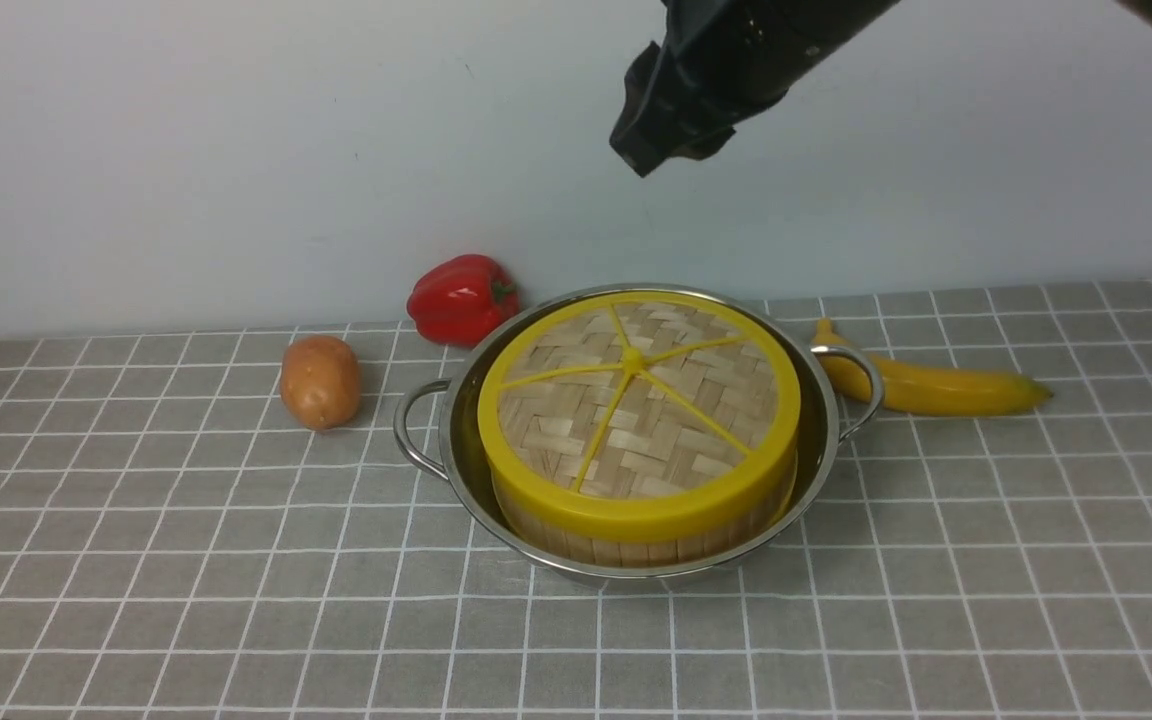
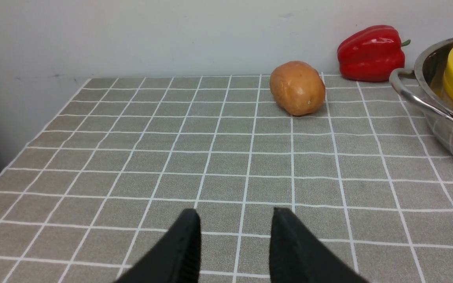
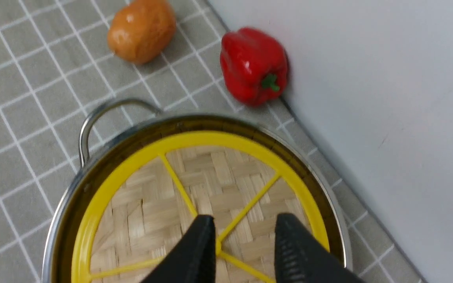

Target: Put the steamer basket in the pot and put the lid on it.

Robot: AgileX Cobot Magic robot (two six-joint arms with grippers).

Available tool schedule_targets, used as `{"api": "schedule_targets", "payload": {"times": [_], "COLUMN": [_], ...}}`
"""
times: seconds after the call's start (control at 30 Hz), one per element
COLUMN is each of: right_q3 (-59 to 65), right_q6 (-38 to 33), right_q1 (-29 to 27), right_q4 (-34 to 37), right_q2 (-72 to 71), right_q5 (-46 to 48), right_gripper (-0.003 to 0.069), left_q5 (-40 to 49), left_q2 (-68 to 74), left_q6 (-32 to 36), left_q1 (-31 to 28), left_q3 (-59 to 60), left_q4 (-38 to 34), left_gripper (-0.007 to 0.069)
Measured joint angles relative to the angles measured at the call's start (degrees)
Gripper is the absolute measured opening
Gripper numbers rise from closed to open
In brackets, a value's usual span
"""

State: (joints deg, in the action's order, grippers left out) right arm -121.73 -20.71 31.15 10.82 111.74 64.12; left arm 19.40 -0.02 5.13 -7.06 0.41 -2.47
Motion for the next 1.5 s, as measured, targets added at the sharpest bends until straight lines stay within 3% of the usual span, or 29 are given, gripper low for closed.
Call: {"api": "schedule_targets", "payload": {"times": [0.17, 0.47, 0.93, 1.17, 1.5], "right_q3": [0.0, 0.0, 0.0, 0.1, 0.1], "right_q6": [-0.6, -0.6, 2.2, 2.2, 4.5], "right_q1": [0.0, 0.0, 0.0, 0.0, -2.1], "right_q4": [2.0, 1.3, 1.3, 4.1, 1.9], "right_q2": [0.0, 0.0, 0.0, 0.0, -0.1], "right_q5": [-4.7, 6.1, 6.3, 0.9, 6.3], "right_gripper": [0.024, 0.024, 0.024, 0.024, 0.024], "left_q5": [0.0, 0.0, 0.0, 0.0, 0.0], "left_q2": [0.0, 0.0, 0.0, 0.0, 0.0], "left_q6": [0.0, 0.0, 0.0, 0.0, 0.0], "left_q1": [0.0, 0.0, 0.0, 0.0, 0.0], "left_q3": [0.0, 0.0, 0.0, 0.0, 0.0], "left_q4": [0.0, 0.0, 0.0, 0.0, 0.0], "left_gripper": [0.0243, 0.0243, 0.0243, 0.0243, 0.0243]}}
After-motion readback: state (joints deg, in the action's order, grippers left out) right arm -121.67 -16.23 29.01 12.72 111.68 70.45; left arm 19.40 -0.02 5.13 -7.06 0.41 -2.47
